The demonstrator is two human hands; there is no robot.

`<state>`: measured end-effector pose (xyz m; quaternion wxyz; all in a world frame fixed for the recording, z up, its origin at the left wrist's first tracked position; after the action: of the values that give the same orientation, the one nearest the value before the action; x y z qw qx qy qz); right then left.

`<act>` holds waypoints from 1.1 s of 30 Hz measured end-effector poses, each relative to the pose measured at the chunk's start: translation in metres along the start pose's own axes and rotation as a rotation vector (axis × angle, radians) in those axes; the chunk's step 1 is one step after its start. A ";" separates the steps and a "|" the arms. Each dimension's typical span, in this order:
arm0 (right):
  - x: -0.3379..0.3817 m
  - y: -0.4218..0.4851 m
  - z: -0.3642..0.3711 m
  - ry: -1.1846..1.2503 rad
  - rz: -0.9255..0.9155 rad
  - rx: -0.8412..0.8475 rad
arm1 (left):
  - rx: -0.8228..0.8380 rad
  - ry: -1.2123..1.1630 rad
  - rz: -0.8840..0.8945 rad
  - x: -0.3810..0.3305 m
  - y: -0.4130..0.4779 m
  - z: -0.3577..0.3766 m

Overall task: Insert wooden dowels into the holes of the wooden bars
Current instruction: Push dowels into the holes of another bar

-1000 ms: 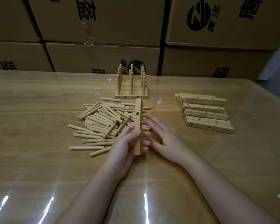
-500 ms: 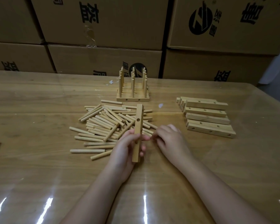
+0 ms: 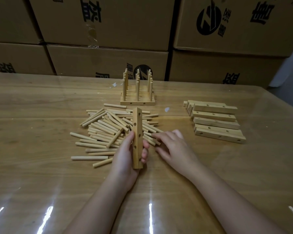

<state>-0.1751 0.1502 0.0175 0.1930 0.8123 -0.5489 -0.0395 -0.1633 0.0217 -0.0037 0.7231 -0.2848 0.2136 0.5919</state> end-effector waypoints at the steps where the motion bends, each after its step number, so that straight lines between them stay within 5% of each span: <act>1: 0.001 0.000 0.001 0.012 -0.010 0.018 | -0.001 0.006 0.001 0.000 0.000 0.000; 9: -0.021 0.000 0.003 -0.009 0.280 0.010 | -0.008 0.005 -0.006 -0.002 -0.002 0.001; 16: -0.021 0.000 0.003 -0.002 0.245 0.003 | -0.002 -0.019 -0.015 -0.002 -0.003 0.002; 23: -0.034 -0.003 -0.010 0.489 0.339 -0.228 | 0.028 -0.023 -0.036 0.000 -0.001 0.003; 33: -0.036 -0.006 -0.011 0.597 0.370 -0.290 | 0.103 0.200 0.043 -0.002 -0.006 0.011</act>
<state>-0.1812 0.1882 0.0206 0.4615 0.6392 -0.5947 0.1572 -0.1577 0.0270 0.0066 0.6992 -0.3000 0.3208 0.5642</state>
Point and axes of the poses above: each hand's wrist, its own y-axis towards the middle knuckle, its own z-axis out of the palm, x = y × z, the point moved 6 cm from there along y, towards the middle knuckle, and after that the axes turned 10 degrees about -y, right-handed, at the moved point
